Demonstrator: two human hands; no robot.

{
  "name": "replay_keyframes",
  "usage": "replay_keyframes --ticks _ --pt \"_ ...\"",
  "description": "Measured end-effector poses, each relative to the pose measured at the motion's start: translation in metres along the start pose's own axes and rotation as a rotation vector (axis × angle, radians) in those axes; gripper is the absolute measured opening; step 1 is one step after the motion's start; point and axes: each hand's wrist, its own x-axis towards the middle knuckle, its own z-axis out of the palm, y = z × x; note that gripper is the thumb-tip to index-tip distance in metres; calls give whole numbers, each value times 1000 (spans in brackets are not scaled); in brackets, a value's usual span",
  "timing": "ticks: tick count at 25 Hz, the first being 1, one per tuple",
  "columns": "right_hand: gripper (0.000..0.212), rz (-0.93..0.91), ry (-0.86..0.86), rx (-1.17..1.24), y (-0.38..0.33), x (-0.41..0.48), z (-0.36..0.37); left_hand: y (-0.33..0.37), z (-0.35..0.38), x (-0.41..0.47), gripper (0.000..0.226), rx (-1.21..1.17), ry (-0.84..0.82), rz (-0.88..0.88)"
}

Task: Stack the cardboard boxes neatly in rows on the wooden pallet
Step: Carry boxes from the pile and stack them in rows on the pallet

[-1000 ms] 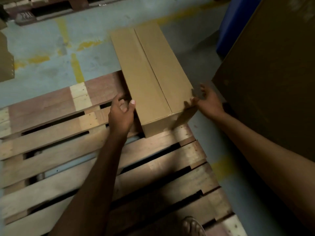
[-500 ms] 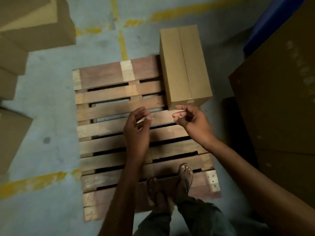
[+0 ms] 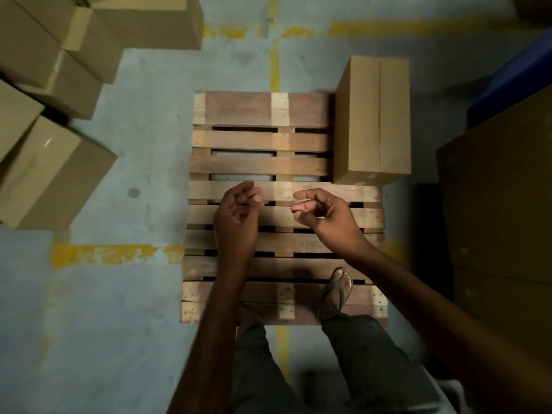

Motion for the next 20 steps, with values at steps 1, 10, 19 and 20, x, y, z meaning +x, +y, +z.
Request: replay_keyframes --ticks 1,10,19,20 --pt "32 -1 -5 5 -12 -3 18 3 -21 3 27 -11 10 -10" --pt "32 54 38 127 -123 7 195 26 -215 62 29 -53 35 -10" --pt "29 52 -124 125 -205 89 309 54 -336 159 31 12 184 4" --pt "29 54 -140 124 -212 98 322 53 -348 167 31 8 205 -6"
